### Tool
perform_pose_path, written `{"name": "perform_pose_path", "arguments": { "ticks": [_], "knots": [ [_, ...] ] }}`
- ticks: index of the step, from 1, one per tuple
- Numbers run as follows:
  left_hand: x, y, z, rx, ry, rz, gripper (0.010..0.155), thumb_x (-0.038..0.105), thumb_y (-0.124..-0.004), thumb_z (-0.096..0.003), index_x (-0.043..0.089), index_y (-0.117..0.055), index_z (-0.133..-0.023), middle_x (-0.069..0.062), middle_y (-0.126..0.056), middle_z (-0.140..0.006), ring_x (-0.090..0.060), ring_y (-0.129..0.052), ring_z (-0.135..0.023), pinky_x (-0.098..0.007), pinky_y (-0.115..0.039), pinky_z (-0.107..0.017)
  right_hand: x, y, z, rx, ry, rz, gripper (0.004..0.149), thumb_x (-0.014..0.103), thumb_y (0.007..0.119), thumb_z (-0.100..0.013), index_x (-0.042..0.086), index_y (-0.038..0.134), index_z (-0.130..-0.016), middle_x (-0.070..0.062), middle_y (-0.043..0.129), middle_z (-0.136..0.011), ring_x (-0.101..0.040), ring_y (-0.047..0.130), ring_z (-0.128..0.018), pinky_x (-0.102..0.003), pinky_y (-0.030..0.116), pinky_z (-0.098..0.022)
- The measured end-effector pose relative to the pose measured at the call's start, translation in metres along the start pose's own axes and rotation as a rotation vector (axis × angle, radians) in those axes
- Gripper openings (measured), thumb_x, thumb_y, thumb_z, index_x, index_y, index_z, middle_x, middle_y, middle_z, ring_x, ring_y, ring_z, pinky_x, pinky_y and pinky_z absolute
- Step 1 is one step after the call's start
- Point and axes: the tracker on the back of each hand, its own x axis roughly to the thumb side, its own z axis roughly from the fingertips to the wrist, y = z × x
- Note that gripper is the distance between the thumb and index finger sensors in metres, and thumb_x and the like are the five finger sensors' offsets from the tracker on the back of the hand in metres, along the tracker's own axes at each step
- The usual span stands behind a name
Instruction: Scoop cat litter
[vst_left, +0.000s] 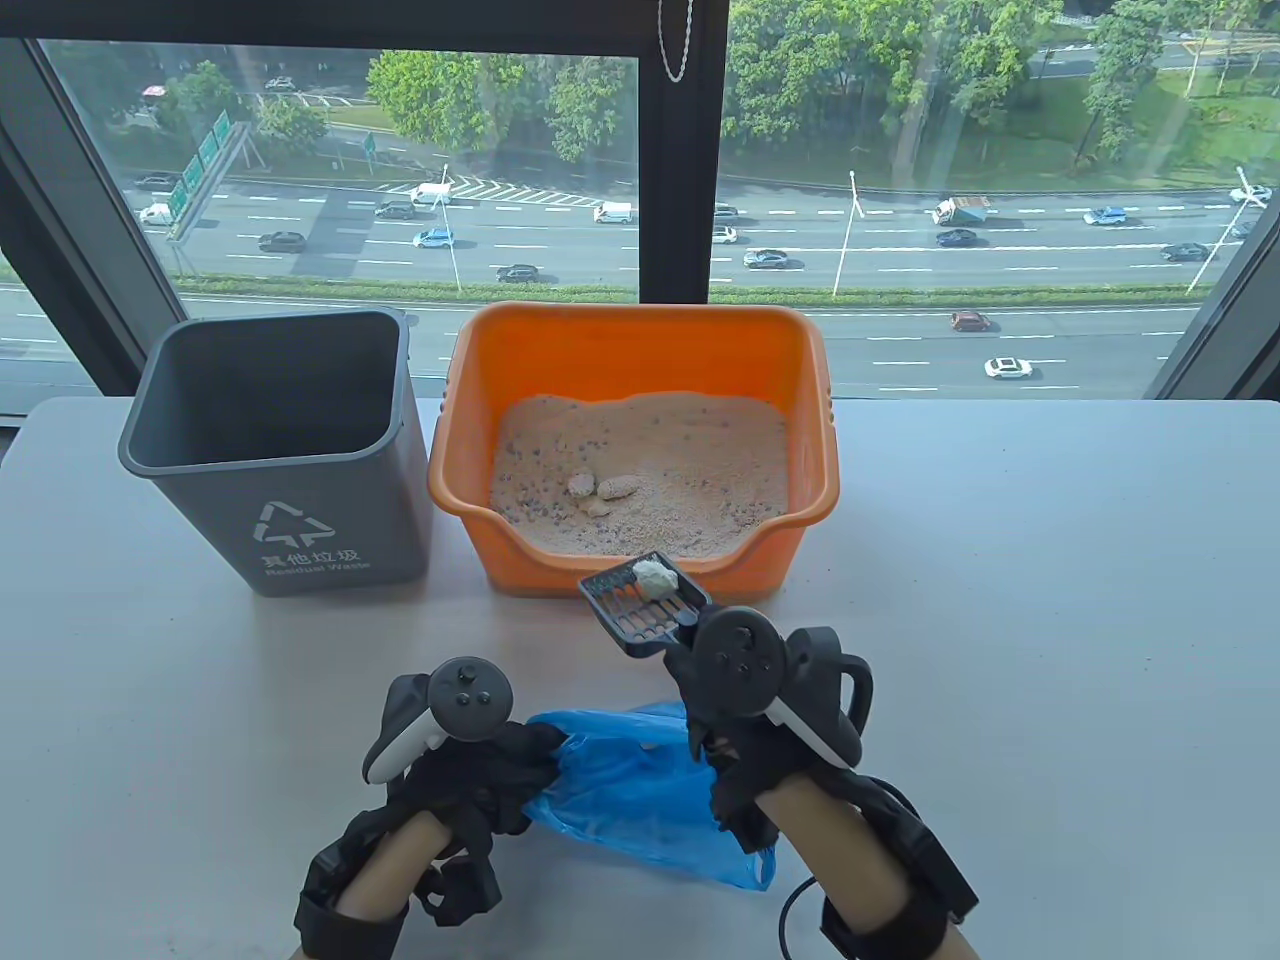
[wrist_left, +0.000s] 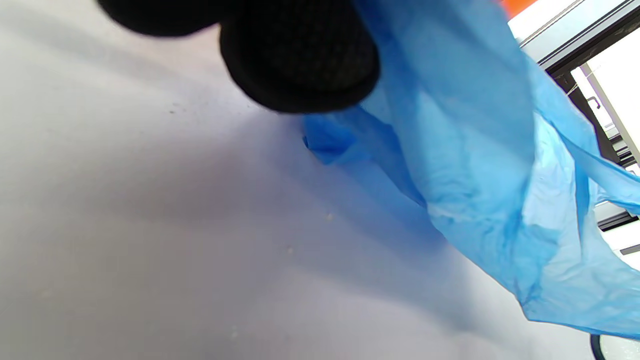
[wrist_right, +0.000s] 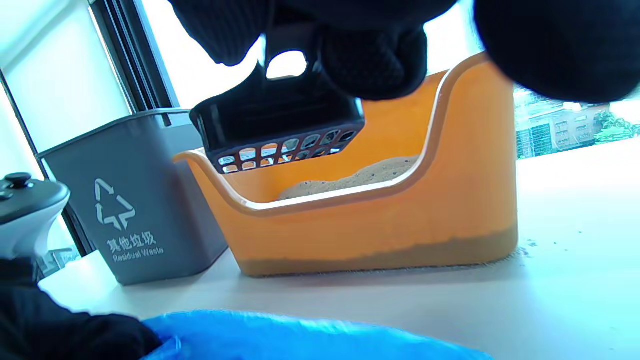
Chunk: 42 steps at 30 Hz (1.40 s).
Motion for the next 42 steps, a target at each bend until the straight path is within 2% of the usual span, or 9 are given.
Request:
{"name": "perform_pose_path", "arguments": {
  "ticks": [5,9,13,17,22,26,33,39,42],
  "knots": [
    [0.001,0.002,0.002,0.012,-0.008,0.006,0.041,0.027,-0.07,-0.0543,0.028,-0.068,-0.095,-0.016,-0.073,-0.089,-0.01,-0.098,-0.033,-0.027,-0.083,-0.027,-0.009,-0.006,0.037,0.09,-0.055,0.026,0.06,0.038,0.075,-0.046,-0.003,0.069,-0.088,-0.021,0.087,-0.059,-0.003,0.084,-0.007,-0.036,0.085,-0.018],
    [0.0,0.002,0.001,0.012,-0.001,0.02,0.041,0.027,-0.07,-0.0544,0.028,-0.068,-0.095,-0.017,-0.073,-0.089,-0.01,-0.098,-0.033,-0.026,-0.083,-0.027,-0.008,-0.005,0.055,0.192,-0.142,0.017,0.06,0.038,0.077,-0.045,-0.003,0.07,-0.089,-0.021,0.087,-0.059,-0.004,0.084,-0.008,-0.036,0.085,-0.018],
    [-0.002,0.002,0.0,0.014,0.004,0.037,0.041,0.027,-0.07,-0.0544,0.028,-0.068,-0.095,-0.017,-0.073,-0.089,-0.009,-0.098,-0.032,-0.026,-0.083,-0.026,0.001,0.011,0.059,0.314,-0.211,0.051,0.059,0.037,0.079,-0.045,-0.002,0.071,-0.088,-0.022,0.088,-0.059,-0.005,0.084,-0.008,-0.037,0.085,-0.018],
    [-0.002,0.002,0.0,0.012,-0.001,0.04,0.041,0.027,-0.07,-0.0545,0.029,-0.068,-0.095,-0.017,-0.073,-0.089,-0.009,-0.098,-0.032,-0.026,-0.083,-0.026,0.011,0.03,0.045,0.385,-0.245,0.11,0.058,0.037,0.08,-0.044,-0.001,0.073,-0.088,-0.022,0.088,-0.059,-0.005,0.084,-0.008,-0.037,0.085,-0.018],
    [-0.001,0.002,0.0,0.009,-0.017,0.044,0.041,0.027,-0.07,-0.0544,0.028,-0.068,-0.095,-0.017,-0.073,-0.089,-0.009,-0.098,-0.032,-0.026,-0.083,-0.026,0.022,0.039,0.012,0.299,-0.225,0.206,0.057,0.038,0.083,-0.041,0.001,0.079,-0.085,-0.023,0.091,-0.06,-0.006,0.086,-0.006,-0.037,0.086,-0.016],
    [0.0,0.002,0.0,0.0,-0.035,0.045,0.041,0.027,-0.07,-0.0545,0.029,-0.068,-0.095,-0.017,-0.073,-0.089,-0.01,-0.098,-0.032,-0.026,-0.083,-0.026,0.027,0.039,-0.006,0.417,-0.217,0.26,0.056,0.038,0.085,-0.041,0.003,0.082,-0.084,-0.023,0.093,-0.059,-0.008,0.087,-0.006,-0.038,0.086,-0.017],
    [-0.001,0.002,0.0,0.006,-0.035,0.038,0.041,0.027,-0.07,-0.0545,0.029,-0.068,-0.095,-0.018,-0.073,-0.09,-0.01,-0.098,-0.032,-0.026,-0.083,-0.027,0.011,0.017,0.007,0.424,-0.177,0.253,0.055,0.038,0.084,-0.042,0.004,0.081,-0.085,-0.023,0.093,-0.061,-0.009,0.088,-0.008,-0.039,0.085,-0.018],
    [-0.002,0.0,-0.002,-0.002,-0.027,0.029,0.041,0.027,-0.07,-0.0545,0.029,-0.068,-0.095,-0.017,-0.073,-0.09,-0.009,-0.098,-0.032,-0.026,-0.083,-0.027,-0.016,-0.018,0.031,0.295,-0.212,0.036,0.054,0.038,0.085,-0.042,0.004,0.082,-0.084,-0.023,0.093,-0.06,-0.008,0.088,-0.007,-0.039,0.086,-0.018],
    [0.0,-0.002,-0.002,-0.006,-0.025,0.012,0.041,0.027,-0.069,-0.0545,0.029,-0.067,-0.096,-0.017,-0.072,-0.09,-0.01,-0.098,-0.033,-0.027,-0.083,-0.027,-0.025,-0.031,0.03,0.212,-0.207,-0.053,0.054,0.038,0.084,-0.043,0.003,0.082,-0.085,-0.024,0.093,-0.06,-0.008,0.088,-0.007,-0.039,0.085,-0.019]
  ]
}}
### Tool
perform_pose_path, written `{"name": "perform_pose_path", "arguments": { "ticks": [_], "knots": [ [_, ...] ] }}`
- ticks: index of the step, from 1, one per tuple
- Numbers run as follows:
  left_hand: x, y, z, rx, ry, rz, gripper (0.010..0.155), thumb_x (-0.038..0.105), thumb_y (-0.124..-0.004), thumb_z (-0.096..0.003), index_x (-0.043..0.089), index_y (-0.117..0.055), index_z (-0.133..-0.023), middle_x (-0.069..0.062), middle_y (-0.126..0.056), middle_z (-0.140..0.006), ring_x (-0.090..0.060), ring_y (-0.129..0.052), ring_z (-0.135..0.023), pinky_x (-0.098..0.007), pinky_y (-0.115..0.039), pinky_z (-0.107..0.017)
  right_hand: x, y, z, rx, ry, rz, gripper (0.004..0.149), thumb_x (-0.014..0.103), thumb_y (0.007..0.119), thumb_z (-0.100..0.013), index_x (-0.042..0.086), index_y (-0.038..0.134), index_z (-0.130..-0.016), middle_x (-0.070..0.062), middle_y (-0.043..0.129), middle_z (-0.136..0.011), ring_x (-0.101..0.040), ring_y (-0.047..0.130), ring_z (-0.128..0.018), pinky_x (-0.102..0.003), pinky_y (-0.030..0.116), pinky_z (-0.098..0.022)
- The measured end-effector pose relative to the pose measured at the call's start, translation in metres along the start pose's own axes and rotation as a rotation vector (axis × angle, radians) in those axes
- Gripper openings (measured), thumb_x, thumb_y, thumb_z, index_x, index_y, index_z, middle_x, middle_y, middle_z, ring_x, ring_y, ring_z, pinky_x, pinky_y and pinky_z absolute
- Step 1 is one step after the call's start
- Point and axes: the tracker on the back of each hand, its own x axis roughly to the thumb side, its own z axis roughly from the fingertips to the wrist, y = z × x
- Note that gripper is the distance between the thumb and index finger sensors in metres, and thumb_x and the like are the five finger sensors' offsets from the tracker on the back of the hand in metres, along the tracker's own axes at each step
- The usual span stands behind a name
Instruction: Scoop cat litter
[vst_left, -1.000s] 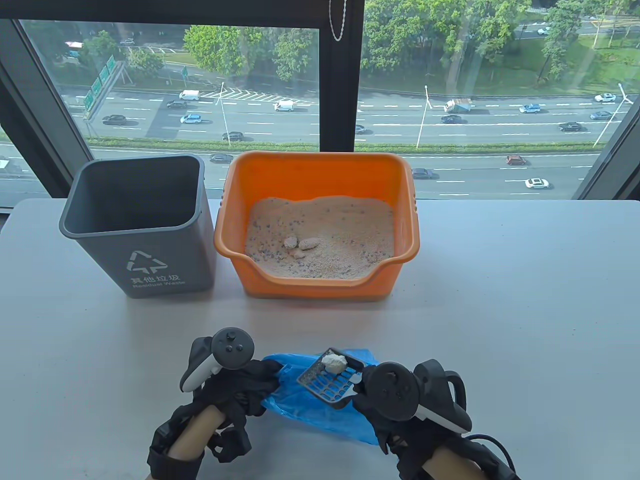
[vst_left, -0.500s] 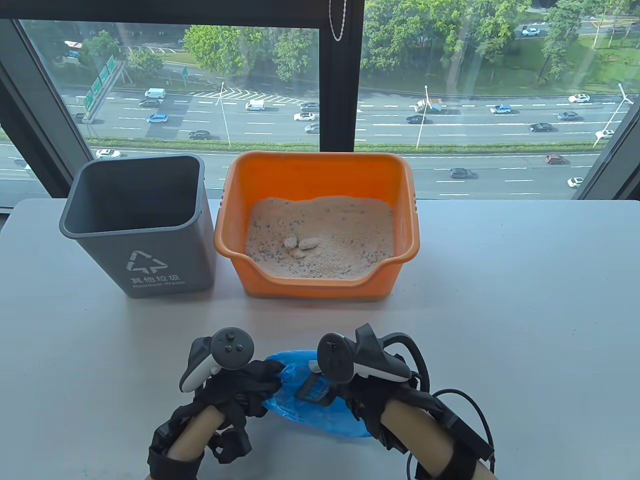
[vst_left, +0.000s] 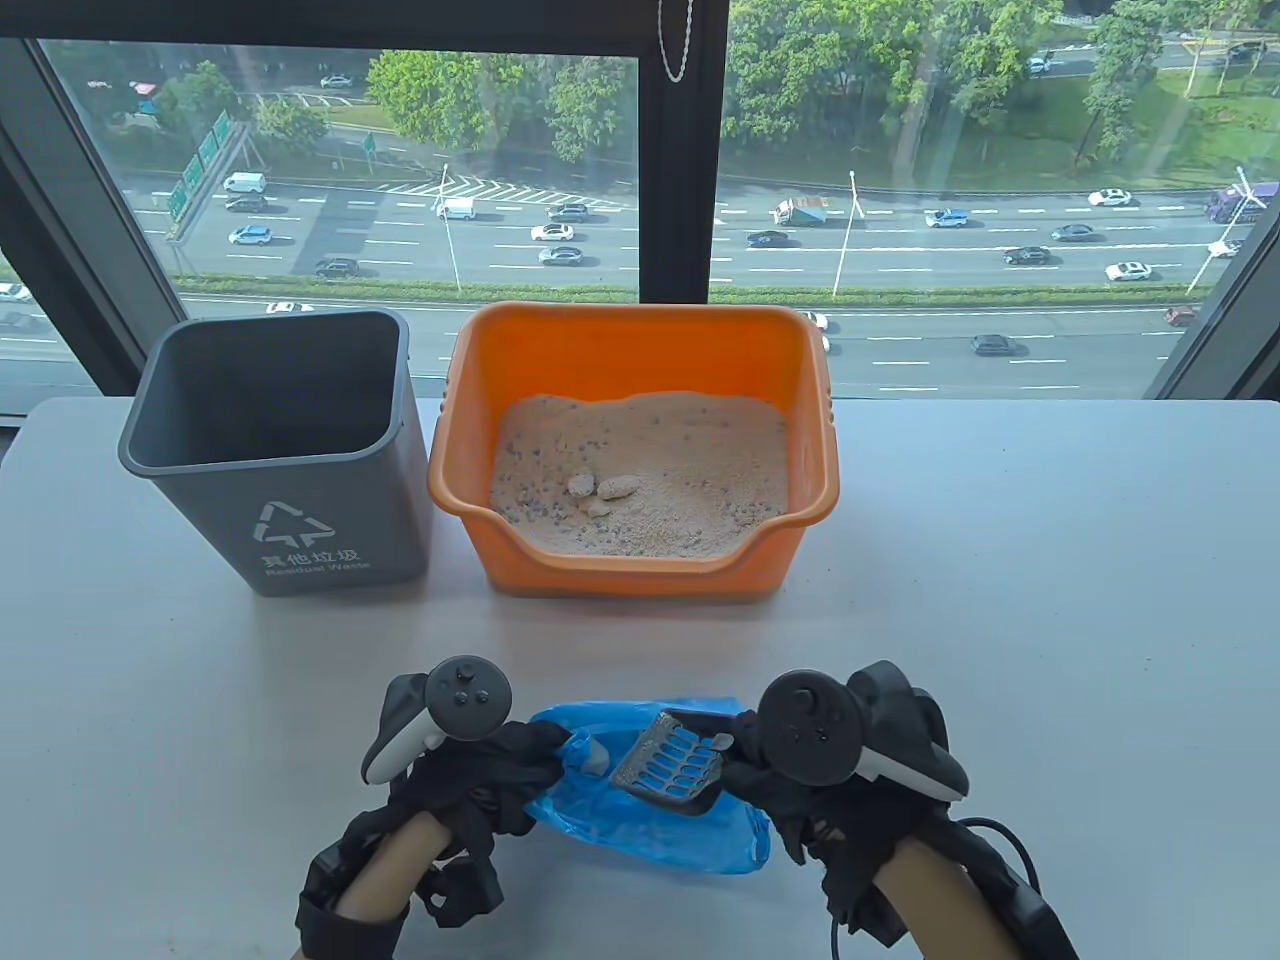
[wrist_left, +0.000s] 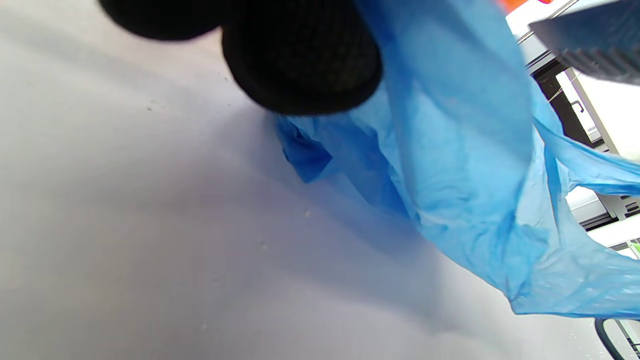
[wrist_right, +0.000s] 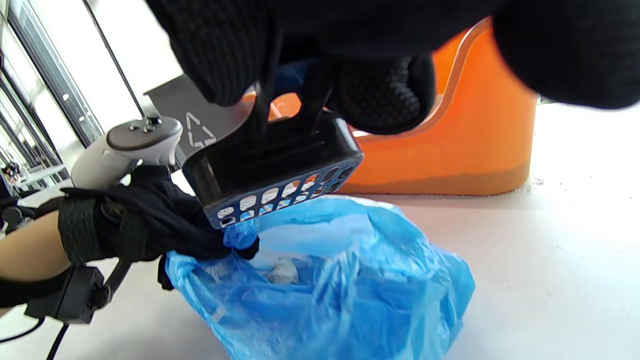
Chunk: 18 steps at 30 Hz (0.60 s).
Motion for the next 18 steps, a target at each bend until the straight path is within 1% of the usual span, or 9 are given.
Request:
{"name": "perform_pose_path", "arguments": {
  "ticks": [2,4,6,9,11,14,16,18],
  "knots": [
    [0.001,-0.001,0.0,0.003,0.003,-0.014,0.041,0.027,-0.069,-0.0546,0.029,-0.067,-0.096,-0.017,-0.072,-0.09,-0.01,-0.098,-0.034,-0.027,-0.083,-0.027,-0.004,-0.006,-0.005,-0.037,0.021,-0.017,0.055,0.038,0.084,-0.043,0.003,0.081,-0.085,-0.024,0.093,-0.06,-0.008,0.088,-0.008,-0.039,0.085,-0.019],
    [0.002,-0.001,0.001,0.003,0.003,-0.025,0.042,0.027,-0.069,-0.0546,0.029,-0.067,-0.096,-0.017,-0.072,-0.091,-0.01,-0.098,-0.034,-0.027,-0.083,-0.028,-0.007,-0.01,-0.016,-0.072,0.051,-0.032,0.055,0.038,0.083,-0.043,0.003,0.08,-0.086,-0.023,0.092,-0.061,-0.008,0.088,-0.008,-0.039,0.085,-0.019],
    [0.003,-0.002,0.001,0.003,0.002,-0.033,0.042,0.027,-0.069,-0.0546,0.029,-0.066,-0.096,-0.018,-0.072,-0.091,-0.01,-0.098,-0.034,-0.027,-0.083,-0.028,-0.011,-0.013,-0.033,-0.099,0.087,-0.056,0.056,0.039,0.081,-0.044,0.002,0.079,-0.086,-0.023,0.092,-0.062,-0.008,0.088,-0.008,-0.038,0.085,-0.019],
    [0.006,-0.004,0.0,-0.008,0.004,-0.054,0.042,0.027,-0.069,-0.0546,0.029,-0.066,-0.096,-0.017,-0.072,-0.091,-0.01,-0.098,-0.035,-0.027,-0.083,-0.028,-0.016,-0.011,-0.066,-0.107,0.129,-0.149,0.057,0.04,0.079,-0.044,0.003,0.076,-0.088,-0.024,0.09,-0.064,-0.007,0.087,-0.01,-0.038,0.085,-0.02],
    [0.007,-0.006,0.0,-0.015,0.003,-0.064,0.042,0.027,-0.069,-0.0546,0.03,-0.066,-0.097,-0.017,-0.072,-0.091,-0.01,-0.098,-0.035,-0.027,-0.083,-0.028,-0.017,-0.008,-0.093,-0.113,0.194,-0.208,0.058,0.04,0.079,-0.044,0.003,0.074,-0.089,-0.024,0.088,-0.065,-0.007,0.087,-0.011,-0.038,0.084,-0.02],
    [0.008,-0.007,0.0,-0.02,0.003,-0.07,0.042,0.027,-0.069,-0.0546,0.03,-0.066,-0.097,-0.017,-0.072,-0.091,-0.01,-0.098,-0.035,-0.027,-0.083,-0.028,-0.018,-0.004,-0.126,-0.131,0.295,-0.192,0.059,0.04,0.078,-0.045,0.003,0.073,-0.09,-0.024,0.087,-0.066,-0.005,0.085,-0.01,-0.037,0.084,-0.02],
    [0.008,-0.007,0.0,-0.025,0.004,-0.071,0.042,0.028,-0.069,-0.0547,0.03,-0.066,-0.097,-0.017,-0.072,-0.091,-0.01,-0.098,-0.035,-0.027,-0.083,-0.028,-0.021,0.003,-0.157,-0.1,0.352,-0.149,0.058,0.039,0.078,-0.045,0.002,0.072,-0.09,-0.024,0.087,-0.065,-0.005,0.084,-0.01,-0.037,0.084,-0.019],
    [0.009,-0.006,0.001,-0.026,0.005,-0.068,0.042,0.027,-0.069,-0.0546,0.03,-0.066,-0.097,-0.017,-0.072,-0.091,-0.01,-0.098,-0.035,-0.027,-0.083,-0.028,-0.021,0.012,-0.182,-0.084,0.416,-0.084,0.058,0.039,0.078,-0.045,0.002,0.072,-0.09,-0.024,0.087,-0.065,-0.005,0.084,-0.01,-0.037,0.084,-0.019]
  ]
}}
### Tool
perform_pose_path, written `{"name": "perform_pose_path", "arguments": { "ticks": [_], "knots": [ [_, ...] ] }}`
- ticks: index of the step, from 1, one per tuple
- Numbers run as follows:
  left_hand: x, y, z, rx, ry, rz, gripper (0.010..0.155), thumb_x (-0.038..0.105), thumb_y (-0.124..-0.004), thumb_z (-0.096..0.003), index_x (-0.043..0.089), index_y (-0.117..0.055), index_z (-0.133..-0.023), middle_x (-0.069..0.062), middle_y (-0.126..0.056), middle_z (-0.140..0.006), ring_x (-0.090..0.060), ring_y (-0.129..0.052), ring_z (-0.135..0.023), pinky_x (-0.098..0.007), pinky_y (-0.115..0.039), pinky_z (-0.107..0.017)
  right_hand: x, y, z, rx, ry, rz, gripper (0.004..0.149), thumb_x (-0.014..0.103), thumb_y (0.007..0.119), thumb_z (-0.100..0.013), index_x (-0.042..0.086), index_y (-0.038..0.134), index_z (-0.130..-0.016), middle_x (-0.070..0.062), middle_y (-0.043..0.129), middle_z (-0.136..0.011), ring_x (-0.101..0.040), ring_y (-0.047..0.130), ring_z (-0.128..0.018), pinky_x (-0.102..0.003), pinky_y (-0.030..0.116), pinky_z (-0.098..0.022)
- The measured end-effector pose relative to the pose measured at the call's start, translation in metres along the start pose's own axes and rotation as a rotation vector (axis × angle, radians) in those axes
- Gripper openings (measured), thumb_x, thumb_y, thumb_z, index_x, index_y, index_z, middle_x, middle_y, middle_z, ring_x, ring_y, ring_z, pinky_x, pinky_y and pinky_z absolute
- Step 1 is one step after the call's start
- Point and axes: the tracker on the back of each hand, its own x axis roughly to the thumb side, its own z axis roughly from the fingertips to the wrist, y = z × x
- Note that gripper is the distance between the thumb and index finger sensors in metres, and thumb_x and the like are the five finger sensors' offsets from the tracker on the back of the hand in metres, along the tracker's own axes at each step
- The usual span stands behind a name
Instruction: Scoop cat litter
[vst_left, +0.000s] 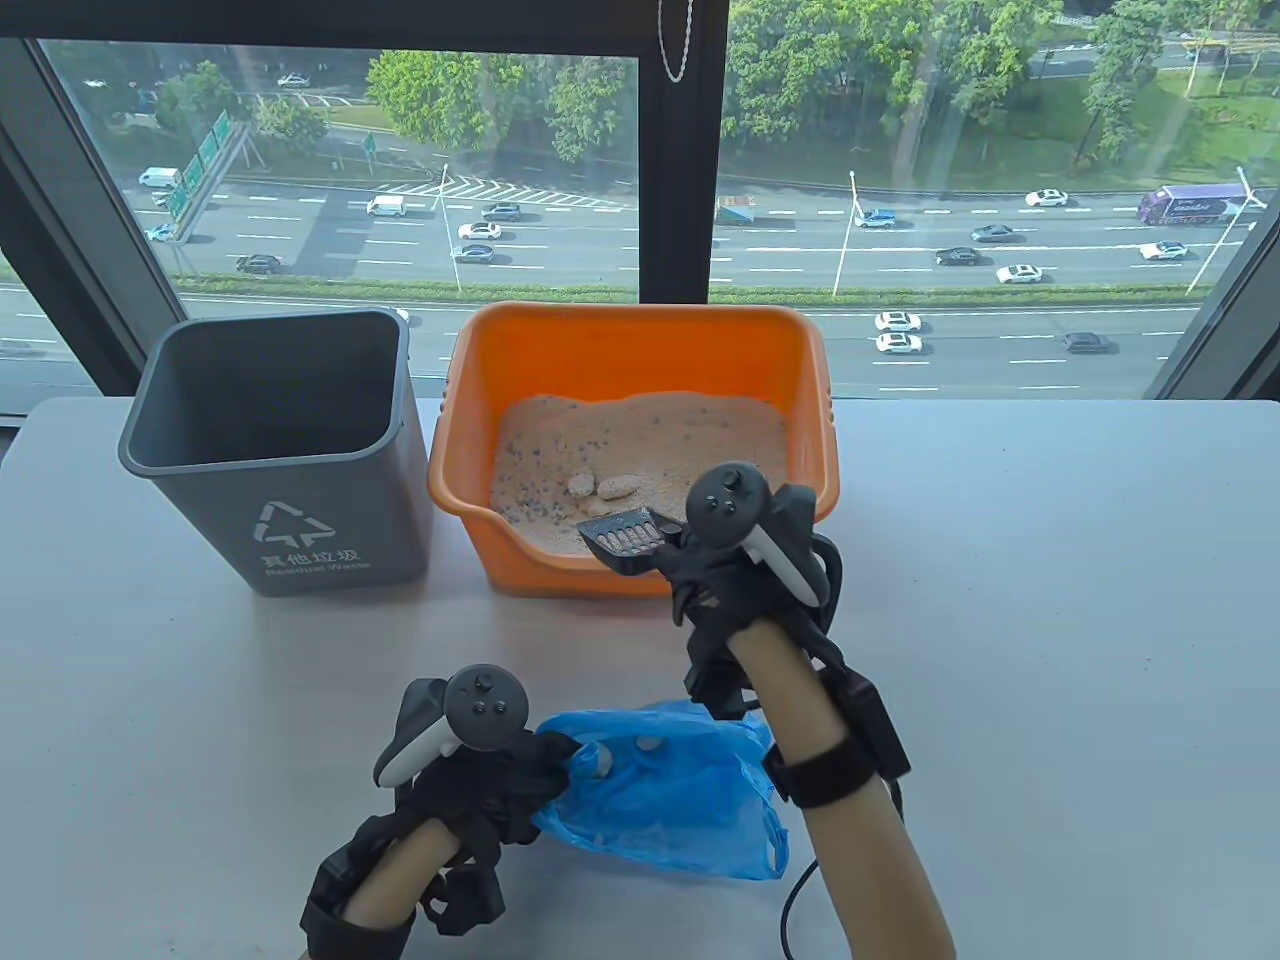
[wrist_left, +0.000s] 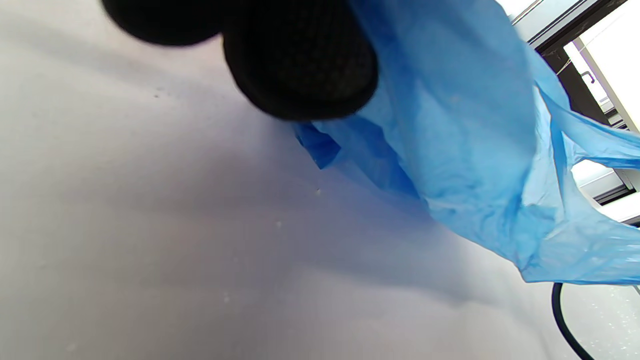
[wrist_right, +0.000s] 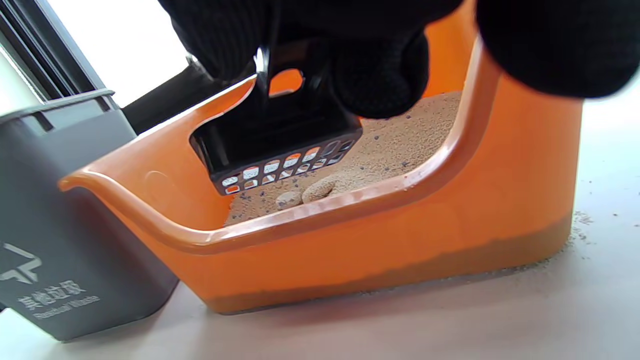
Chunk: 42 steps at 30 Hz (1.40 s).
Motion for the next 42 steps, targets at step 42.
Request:
{"name": "perform_pose_path", "arguments": {
  "ticks": [42],
  "knots": [
    [-0.011,0.01,0.002,-0.019,0.015,0.043,0.041,0.027,-0.069,-0.0548,0.03,-0.067,-0.096,-0.017,-0.072,-0.091,-0.011,-0.098,-0.037,-0.027,-0.083,-0.029,0.025,0.055,-0.091,-0.406,0.257,-0.04,0.059,0.042,0.066,-0.048,0.003,0.06,-0.093,-0.014,0.084,-0.064,0.002,0.079,-0.009,-0.027,0.083,-0.016]
  ]
}}
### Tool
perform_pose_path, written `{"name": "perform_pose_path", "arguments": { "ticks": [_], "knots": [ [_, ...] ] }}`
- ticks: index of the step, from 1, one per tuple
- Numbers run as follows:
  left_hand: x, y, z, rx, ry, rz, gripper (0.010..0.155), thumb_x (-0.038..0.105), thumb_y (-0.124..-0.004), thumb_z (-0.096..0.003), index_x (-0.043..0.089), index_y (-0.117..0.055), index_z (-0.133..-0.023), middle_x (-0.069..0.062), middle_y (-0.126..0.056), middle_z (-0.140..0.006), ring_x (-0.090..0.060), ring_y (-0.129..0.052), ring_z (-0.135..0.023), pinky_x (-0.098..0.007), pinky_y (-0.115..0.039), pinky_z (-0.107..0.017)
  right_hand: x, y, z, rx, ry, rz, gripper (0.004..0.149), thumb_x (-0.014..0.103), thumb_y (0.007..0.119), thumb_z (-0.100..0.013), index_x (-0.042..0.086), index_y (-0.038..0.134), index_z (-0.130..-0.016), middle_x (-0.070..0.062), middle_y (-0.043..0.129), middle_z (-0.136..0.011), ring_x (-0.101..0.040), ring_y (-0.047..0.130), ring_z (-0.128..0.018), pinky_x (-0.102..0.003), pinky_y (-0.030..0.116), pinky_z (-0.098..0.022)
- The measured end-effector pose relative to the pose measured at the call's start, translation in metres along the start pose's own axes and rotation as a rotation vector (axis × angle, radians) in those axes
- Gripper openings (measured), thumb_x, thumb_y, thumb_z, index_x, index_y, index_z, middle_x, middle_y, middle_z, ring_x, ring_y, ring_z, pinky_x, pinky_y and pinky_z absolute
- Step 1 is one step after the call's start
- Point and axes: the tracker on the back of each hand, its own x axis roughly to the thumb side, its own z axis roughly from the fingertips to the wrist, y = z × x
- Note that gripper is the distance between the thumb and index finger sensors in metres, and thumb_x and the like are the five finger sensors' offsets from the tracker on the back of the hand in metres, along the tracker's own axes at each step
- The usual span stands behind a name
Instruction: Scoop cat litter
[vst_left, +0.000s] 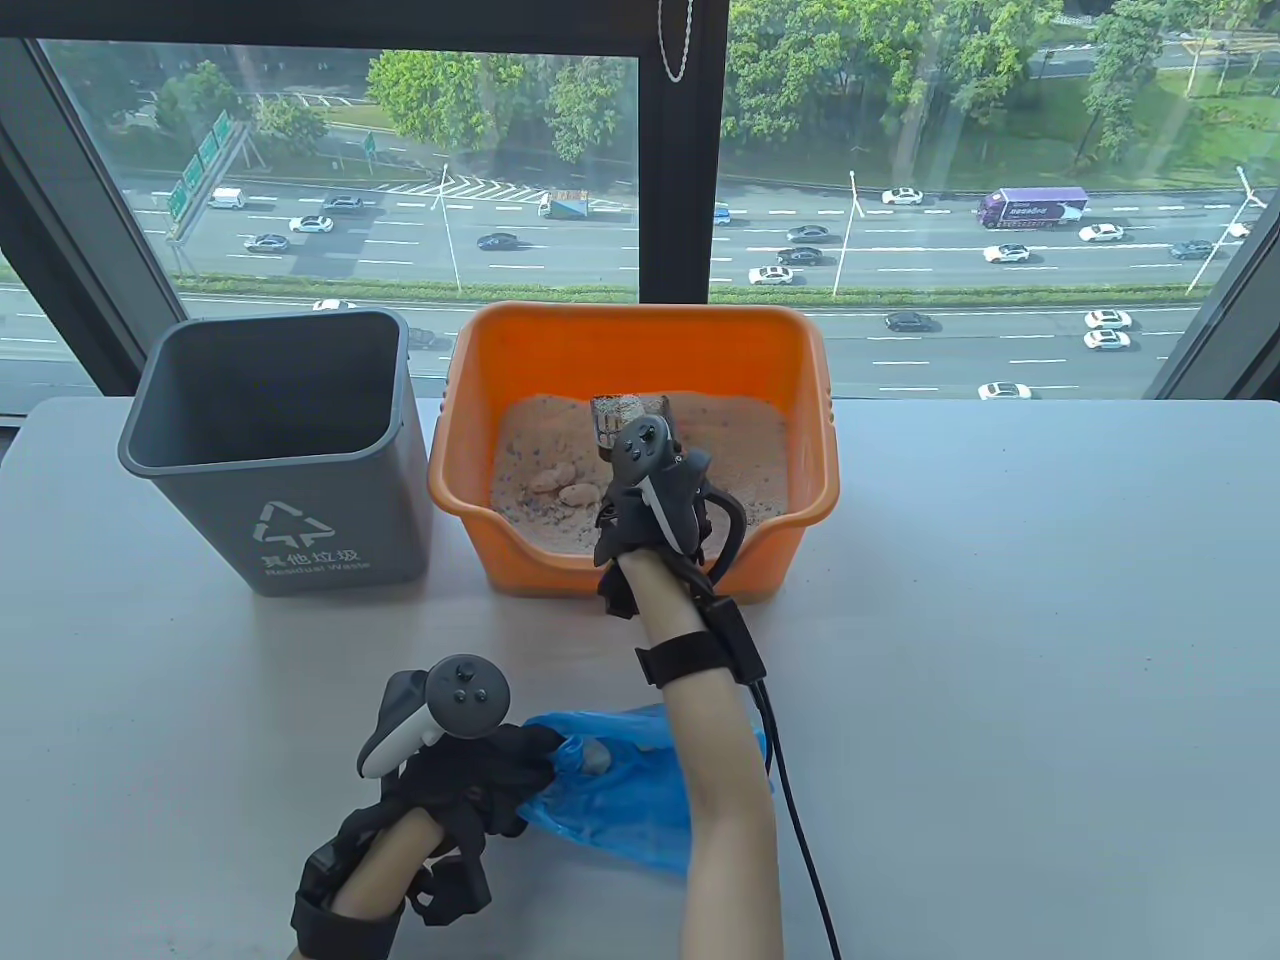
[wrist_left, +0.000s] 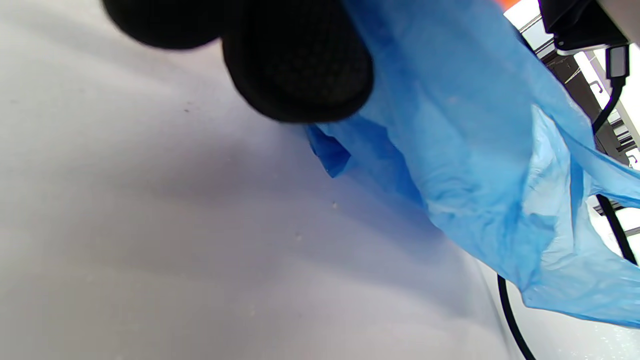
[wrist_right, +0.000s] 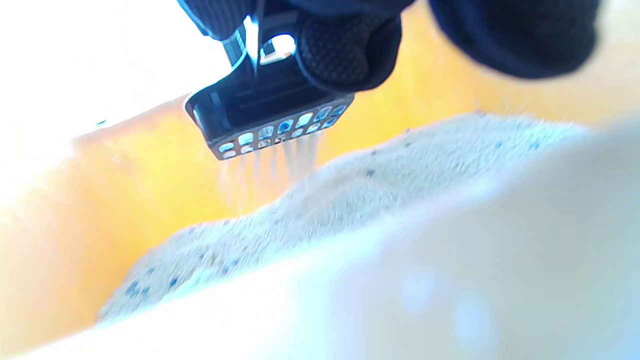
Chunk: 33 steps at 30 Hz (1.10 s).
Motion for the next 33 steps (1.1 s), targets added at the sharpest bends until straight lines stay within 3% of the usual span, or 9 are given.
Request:
{"name": "perform_pose_path", "arguments": {
  "ticks": [5,8,11,14,17,19,22,25,33],
  "knots": [
    [0.001,-0.001,0.0,0.0,-0.01,-0.011,0.041,0.027,-0.069,-0.0547,0.031,-0.067,-0.096,-0.017,-0.072,-0.091,-0.011,-0.098,-0.037,-0.027,-0.083,-0.029,-0.007,-0.006,0.0,0.037,-0.019,-0.021,0.059,0.041,0.067,-0.048,0.003,0.061,-0.092,-0.015,0.084,-0.063,0.001,0.079,-0.008,-0.028,0.083,-0.015],
    [0.001,-0.001,0.0,0.0,-0.013,-0.012,0.041,0.027,-0.069,-0.0547,0.031,-0.067,-0.096,-0.017,-0.072,-0.091,-0.011,-0.098,-0.037,-0.027,-0.083,-0.029,-0.014,-0.01,0.004,-0.064,0.005,-0.026,0.059,0.041,0.068,-0.047,0.002,0.061,-0.092,-0.016,0.084,-0.063,0.0,0.079,-0.007,-0.029,0.083,-0.015],
    [0.0,0.0,0.0,-0.003,-0.015,0.001,0.041,0.027,-0.069,-0.0547,0.031,-0.067,-0.096,-0.017,-0.072,-0.091,-0.011,-0.098,-0.037,-0.027,-0.083,-0.029,-0.017,-0.011,0.004,0.033,-0.076,-0.043,0.059,0.041,0.067,-0.047,0.003,0.062,-0.092,-0.016,0.084,-0.063,0.001,0.08,-0.008,-0.028,0.083,-0.015],
    [-0.003,0.001,0.0,-0.002,-0.018,0.029,0.041,0.027,-0.069,-0.0547,0.03,-0.067,-0.096,-0.017,-0.073,-0.091,-0.011,-0.099,-0.036,-0.027,-0.083,-0.029,-0.017,-0.016,0.01,-0.091,-0.089,-0.046,0.059,0.041,0.068,-0.047,0.003,0.062,-0.091,-0.016,0.085,-0.063,0.0,0.08,-0.007,-0.029,0.083,-0.015],
    [-0.004,0.002,0.0,-0.002,-0.015,0.035,0.041,0.027,-0.069,-0.0547,0.03,-0.068,-0.096,-0.017,-0.073,-0.091,-0.011,-0.099,-0.036,-0.027,-0.083,-0.029,-0.017,-0.019,0.011,0.001,-0.112,-0.053,0.058,0.041,0.069,-0.047,0.004,0.064,-0.091,-0.016,0.085,-0.063,0.0,0.08,-0.007,-0.029,0.083,-0.015],
    [-0.004,0.002,0.0,-0.001,-0.016,0.034,0.041,0.027,-0.069,-0.0547,0.03,-0.067,-0.096,-0.017,-0.073,-0.091,-0.011,-0.099,-0.036,-0.027,-0.083,-0.029,-0.019,-0.024,0.017,-0.118,-0.019,-0.064,0.058,0.04,0.069,-0.047,0.002,0.064,-0.091,-0.017,0.086,-0.062,-0.001,0.08,-0.007,-0.03,0.083,-0.015],
    [-0.003,0.002,0.0,0.001,-0.017,0.033,0.041,0.027,-0.069,-0.0547,0.03,-0.068,-0.096,-0.017,-0.073,-0.091,-0.011,-0.099,-0.036,-0.027,-0.083,-0.029,-0.018,-0.026,0.016,-0.005,-0.094,-0.057,0.058,0.041,0.07,-0.046,0.003,0.065,-0.091,-0.016,0.086,-0.061,0.0,0.08,-0.007,-0.029,0.084,-0.015],
    [-0.003,0.003,0.0,0.004,-0.019,0.036,0.041,0.027,-0.069,-0.0547,0.03,-0.068,-0.096,-0.017,-0.073,-0.091,-0.011,-0.099,-0.036,-0.027,-0.083,-0.029,-0.019,-0.029,0.022,-0.076,-0.069,-0.111,0.058,0.04,0.07,-0.046,0.002,0.065,-0.091,-0.017,0.086,-0.062,-0.001,0.08,-0.007,-0.031,0.083,-0.015],
    [-0.004,0.004,0.001,0.004,-0.018,0.047,0.041,0.027,-0.069,-0.0547,0.03,-0.068,-0.096,-0.017,-0.073,-0.091,-0.011,-0.099,-0.036,-0.027,-0.083,-0.029,-0.02,-0.032,0.025,0.028,-0.133,-0.07,0.057,0.04,0.072,-0.046,0.003,0.067,-0.09,-0.017,0.087,-0.061,-0.001,0.08,-0.006,-0.031,0.084,-0.016]
  ]
}}
